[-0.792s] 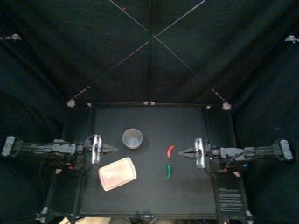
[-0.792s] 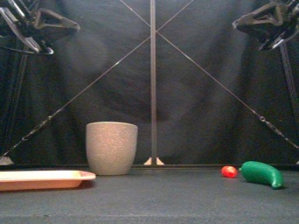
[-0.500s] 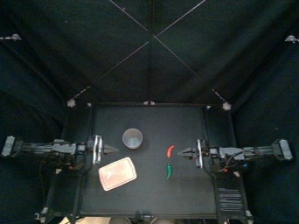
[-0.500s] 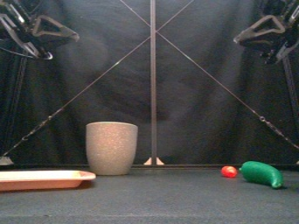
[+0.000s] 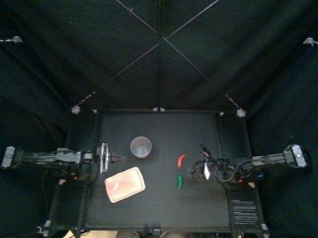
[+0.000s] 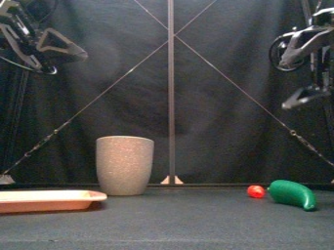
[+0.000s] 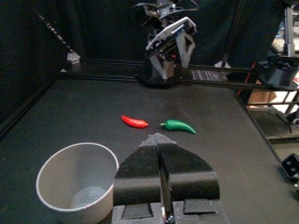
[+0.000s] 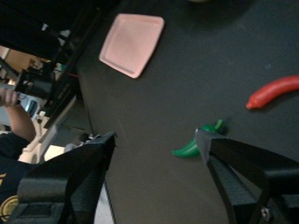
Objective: Pick the green pepper then place it on the pink plate
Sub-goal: Pick the green pepper
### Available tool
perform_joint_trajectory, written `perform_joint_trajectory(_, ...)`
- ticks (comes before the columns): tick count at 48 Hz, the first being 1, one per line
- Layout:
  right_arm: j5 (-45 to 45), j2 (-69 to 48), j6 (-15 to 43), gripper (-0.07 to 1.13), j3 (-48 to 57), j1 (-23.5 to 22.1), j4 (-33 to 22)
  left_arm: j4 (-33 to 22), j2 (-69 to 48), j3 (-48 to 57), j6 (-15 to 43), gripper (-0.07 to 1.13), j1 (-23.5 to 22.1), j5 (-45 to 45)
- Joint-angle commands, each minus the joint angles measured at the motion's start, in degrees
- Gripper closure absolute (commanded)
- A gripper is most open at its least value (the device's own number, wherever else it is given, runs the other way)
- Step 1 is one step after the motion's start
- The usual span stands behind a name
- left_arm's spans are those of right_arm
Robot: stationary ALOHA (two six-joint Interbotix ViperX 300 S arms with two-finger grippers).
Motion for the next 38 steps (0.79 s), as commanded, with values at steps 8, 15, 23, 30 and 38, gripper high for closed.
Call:
perform_joint_trajectory(8, 3.52, 9.14, 10.99, 0.01, -0.97, 0.0, 0.62, -0.53, 0.26, -0.44, 0.26, 0.95, 0.79, -0.26)
perform_joint_trajectory(15, 7.56, 12.3, 17.31, 0.01, -1.23, -0.53, 0.35, -0.53, 0.26, 0.0, 0.26, 0.95, 0.79, 0.0)
perform_joint_trajectory(23, 7.73, 16.52, 21.27, 0.01, -3.78, -0.62, -1.05, -0.53, 0.26, 0.44, 0.26, 0.95, 0.88, 0.09)
perform_joint_trajectory(30, 7.73, 22.15, 22.15, 0.01, -7.65, -0.62, -3.78, -0.53, 0.26, 0.97, 0.35, 0.95, 0.88, 0.09)
perform_joint_trajectory(38, 8.0, 29.79, 22.24, 0.01, -11.95, -1.14, -6.42, -0.44, 0.26, 1.58, 0.35, 0.95, 0.88, 0.09)
